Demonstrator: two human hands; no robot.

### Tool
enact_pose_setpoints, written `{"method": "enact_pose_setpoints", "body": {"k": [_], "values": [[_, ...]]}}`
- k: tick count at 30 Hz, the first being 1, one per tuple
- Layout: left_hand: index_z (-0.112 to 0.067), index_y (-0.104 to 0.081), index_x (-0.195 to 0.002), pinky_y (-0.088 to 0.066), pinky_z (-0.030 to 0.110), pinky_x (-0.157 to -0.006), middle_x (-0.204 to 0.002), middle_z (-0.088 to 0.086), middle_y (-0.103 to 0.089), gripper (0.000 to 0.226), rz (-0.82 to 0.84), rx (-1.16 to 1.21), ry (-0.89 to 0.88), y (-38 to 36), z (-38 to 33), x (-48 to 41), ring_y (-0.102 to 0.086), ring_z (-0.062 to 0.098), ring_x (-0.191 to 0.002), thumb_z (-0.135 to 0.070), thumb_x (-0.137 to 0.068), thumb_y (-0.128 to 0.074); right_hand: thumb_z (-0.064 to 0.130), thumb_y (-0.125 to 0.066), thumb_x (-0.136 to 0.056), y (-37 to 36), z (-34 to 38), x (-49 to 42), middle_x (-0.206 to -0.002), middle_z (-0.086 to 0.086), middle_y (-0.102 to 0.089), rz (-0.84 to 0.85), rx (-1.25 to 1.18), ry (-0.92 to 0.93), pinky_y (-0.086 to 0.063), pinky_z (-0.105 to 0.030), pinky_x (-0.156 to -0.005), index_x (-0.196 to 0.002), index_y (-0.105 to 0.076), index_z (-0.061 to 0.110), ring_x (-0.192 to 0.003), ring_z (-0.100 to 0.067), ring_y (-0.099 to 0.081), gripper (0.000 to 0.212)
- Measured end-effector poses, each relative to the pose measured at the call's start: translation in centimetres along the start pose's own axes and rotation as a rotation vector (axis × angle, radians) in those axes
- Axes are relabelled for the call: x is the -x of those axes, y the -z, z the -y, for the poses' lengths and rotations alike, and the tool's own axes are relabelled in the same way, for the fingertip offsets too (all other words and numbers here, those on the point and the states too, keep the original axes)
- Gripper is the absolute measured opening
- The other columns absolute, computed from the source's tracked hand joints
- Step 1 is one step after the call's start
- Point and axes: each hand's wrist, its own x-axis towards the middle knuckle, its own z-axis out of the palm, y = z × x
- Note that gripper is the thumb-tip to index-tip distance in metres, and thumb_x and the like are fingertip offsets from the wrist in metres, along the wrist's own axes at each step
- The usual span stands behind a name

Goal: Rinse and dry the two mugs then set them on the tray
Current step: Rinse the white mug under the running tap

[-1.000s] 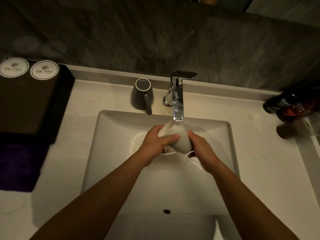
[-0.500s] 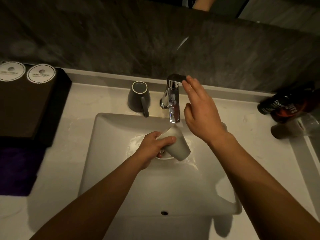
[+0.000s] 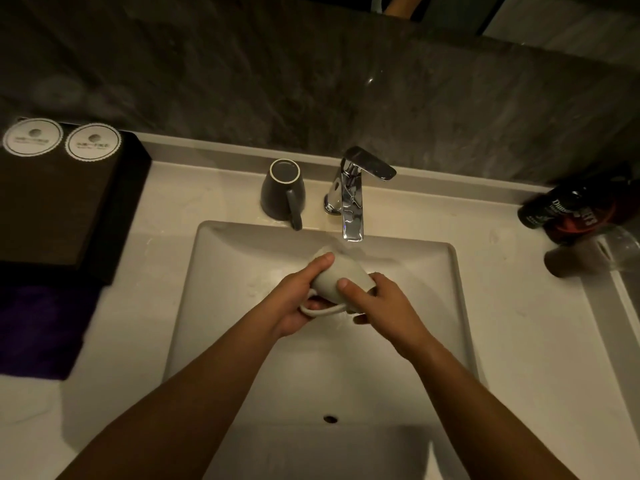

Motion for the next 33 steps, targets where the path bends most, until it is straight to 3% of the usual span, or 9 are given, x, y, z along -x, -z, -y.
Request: {"method": "enact_pose_setpoints", "body": {"k": [4,8,10,14,16,19,25,30,33], "values": [[-0.012,-0.068,-0.128,-0.054,0.023,-0.052,-0.085,0.008,-0.072,0.064,0.053,-0.015,0.108,0.2,-0.9,0.7,-0.067,0.017,-0.066,-0.055,-0.082,-0.077,0.047,-0.082,-0.082,0.2,0.8,-1.3,-0.085,-0.015,-0.077,0.039,-0.182,-0.078,-0.063,-0.037,-0.067,-0.098,-0.073,0.005,-0.069,-0.023,-0.075,0.046],[-0.014,-0.068,-0.127,-0.062,0.036,-0.076,-0.105,0.013,-0.078,0.070,0.010,-0.115,0.078,1.7,-1.6,1.9,-0.073,0.026,-0.091,-0.065,-0.079,-0.075,0.039,-0.083,-0.084,-0.8,0.8,-1.6,-0.098,-0.023,-0.075,0.063,-0.217,-0.052,-0.064,-0.039,-0.075,-0.104,-0.072,0.003,-0.081,-0.027,-0.076,0.043],[-0.017,-0.069,-0.120,-0.064,0.040,-0.077,-0.106,0.012,-0.079,0.066,-0.163,-0.282,-0.030,3.0,-2.0,2.7,-0.077,0.027,-0.091,-0.073,-0.087,-0.061,0.038,-0.083,-0.083,-2.0,0.6,-1.1,-0.107,-0.019,-0.073,0.053,-0.225,0.005,-0.065,-0.038,-0.078,-0.113,-0.069,0.010,-0.091,-0.028,-0.075,0.043],[-0.021,-0.069,-0.104,-0.054,0.032,-0.079,-0.106,0.006,-0.072,0.030,-0.643,-0.719,-0.610,8.2,-2.7,5.2,-0.069,0.024,-0.094,-0.045,-0.104,-0.050,0.048,-0.088,-0.073,-4.7,0.5,-0.1,-0.117,-0.003,-0.067,0.036,-0.291,0.053,-0.062,-0.032,-0.082,-0.122,-0.060,0.029,-0.101,-0.022,-0.070,0.058],[-0.015,-0.068,-0.117,-0.047,0.030,-0.087,-0.119,0.010,-0.067,0.024,-0.792,-0.985,-0.796,12.2,-3.1,6.8,-0.062,0.027,-0.108,-0.031,-0.104,-0.056,0.053,-0.087,-0.066,-6.5,1.7,-0.1,-0.118,-0.001,-0.067,0.020,-0.325,0.075,-0.058,-0.031,-0.082,-0.119,-0.058,0.035,-0.102,-0.021,-0.069,0.063],[-0.007,-0.054,-0.144,-0.039,0.045,-0.113,-0.152,0.017,-0.050,0.047,-0.891,-1.353,-0.768,17.2,-3.6,7.9,-0.044,0.033,-0.139,-0.030,-0.104,-0.056,0.043,-0.088,-0.072,-9.1,4.4,-1.0,-0.121,0.000,-0.066,-0.025,-0.353,0.152,-0.059,-0.040,-0.088,-0.122,-0.058,0.031,-0.107,-0.022,-0.067,0.060],[-0.012,-0.011,-0.165,-0.006,0.046,-0.130,-0.174,0.010,-0.008,0.071,-0.852,-1.674,-0.591,21.3,-3.3,7.3,-0.003,0.027,-0.161,-0.049,-0.106,-0.024,0.050,-0.080,-0.077,-13.3,11.7,-4.4,-0.104,0.011,-0.059,-0.223,0.066,0.358,-0.057,-0.035,-0.082,-0.118,-0.049,0.030,-0.096,-0.016,-0.063,0.056],[-0.012,-0.004,-0.165,-0.003,0.045,-0.130,-0.174,0.009,-0.003,0.076,-0.876,-1.701,-0.589,21.8,-3.0,6.6,0.001,0.024,-0.161,-0.052,-0.101,-0.011,0.051,-0.071,-0.085,-15.3,17.3,-7.9,-0.108,-0.011,-0.072,-0.306,0.482,0.450,-0.052,-0.036,-0.077,-0.120,-0.054,0.012,-0.101,-0.034,-0.069,0.055],[-0.011,-0.007,-0.165,-0.006,0.046,-0.130,-0.174,0.009,-0.005,0.076,-0.873,-1.695,-0.590,21.8,-3.0,6.6,-0.002,0.024,-0.161,-0.052,-0.101,-0.013,0.046,-0.067,-0.089,-16.1,19.6,-9.7,-0.113,-0.018,-0.073,-0.290,0.638,0.482,-0.058,-0.046,-0.088,-0.120,-0.055,0.007,-0.103,-0.041,-0.070,0.052]]}}
